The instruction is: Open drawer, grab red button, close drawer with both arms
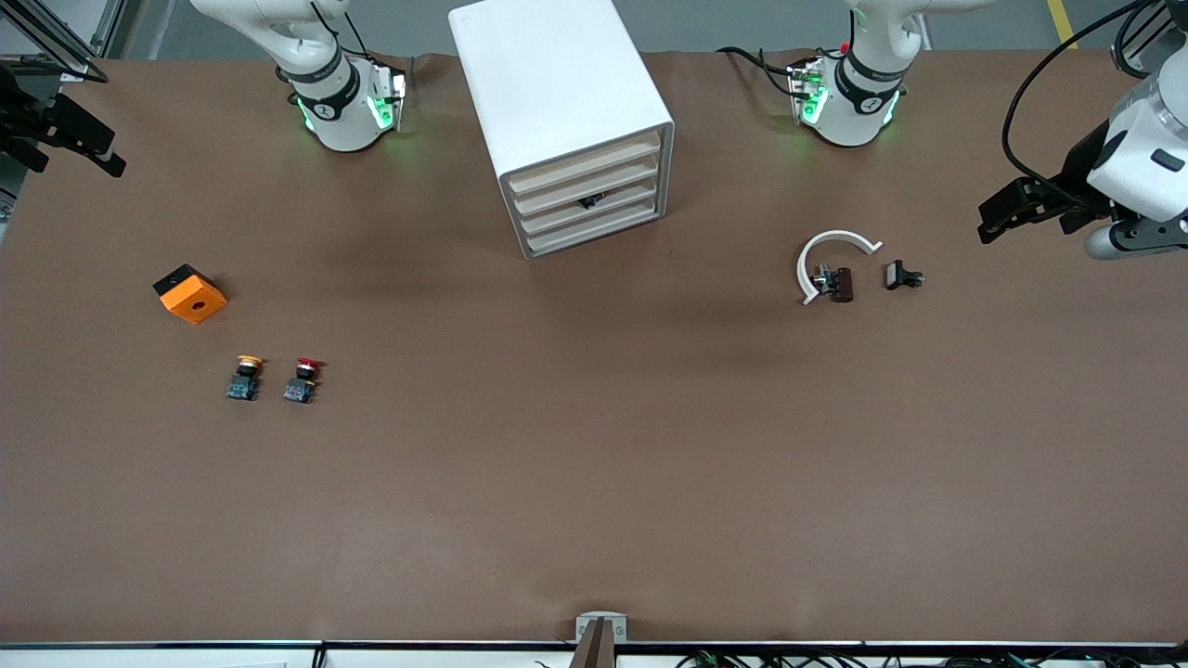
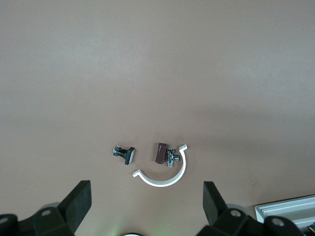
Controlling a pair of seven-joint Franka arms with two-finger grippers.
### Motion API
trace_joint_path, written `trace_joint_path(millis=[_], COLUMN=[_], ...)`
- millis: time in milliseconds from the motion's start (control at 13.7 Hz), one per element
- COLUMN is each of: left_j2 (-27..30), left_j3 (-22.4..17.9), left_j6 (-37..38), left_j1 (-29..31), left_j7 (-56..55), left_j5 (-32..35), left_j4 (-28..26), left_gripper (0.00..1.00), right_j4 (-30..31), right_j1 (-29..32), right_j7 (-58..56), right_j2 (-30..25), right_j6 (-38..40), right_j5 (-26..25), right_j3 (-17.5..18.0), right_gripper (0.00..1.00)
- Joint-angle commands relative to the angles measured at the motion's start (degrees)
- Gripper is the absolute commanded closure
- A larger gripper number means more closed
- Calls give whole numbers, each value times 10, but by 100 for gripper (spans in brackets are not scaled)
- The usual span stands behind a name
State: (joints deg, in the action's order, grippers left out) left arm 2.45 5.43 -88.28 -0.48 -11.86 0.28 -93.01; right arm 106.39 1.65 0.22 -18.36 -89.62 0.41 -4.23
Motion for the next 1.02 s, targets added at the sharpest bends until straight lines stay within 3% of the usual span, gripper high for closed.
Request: trace_joint_path(millis=[0,655,801,946], left_j2=[1,17,85,194], left_j3=[1,0,3,1], left_j6=[2,-6,-39,-92], left_j1=[6,9,43,44], left_j7=[3,4,8,9], left_j5=[-2,-2,-18,-32], left_j4=[4,-8,-78,-204], left_gripper=[0,0,0,0], right_j4=[4,4,4,4], right_j1=[-2,-2,-2,-2], right_j7=[-3,-3,-3,-3], right_j2=[-4,-4,-4,-4], right_j6=[1,1,1,2], right_j5=[-8,-8,-8,-8], right_j3=[2,3,3,3], right_gripper=[0,0,0,0])
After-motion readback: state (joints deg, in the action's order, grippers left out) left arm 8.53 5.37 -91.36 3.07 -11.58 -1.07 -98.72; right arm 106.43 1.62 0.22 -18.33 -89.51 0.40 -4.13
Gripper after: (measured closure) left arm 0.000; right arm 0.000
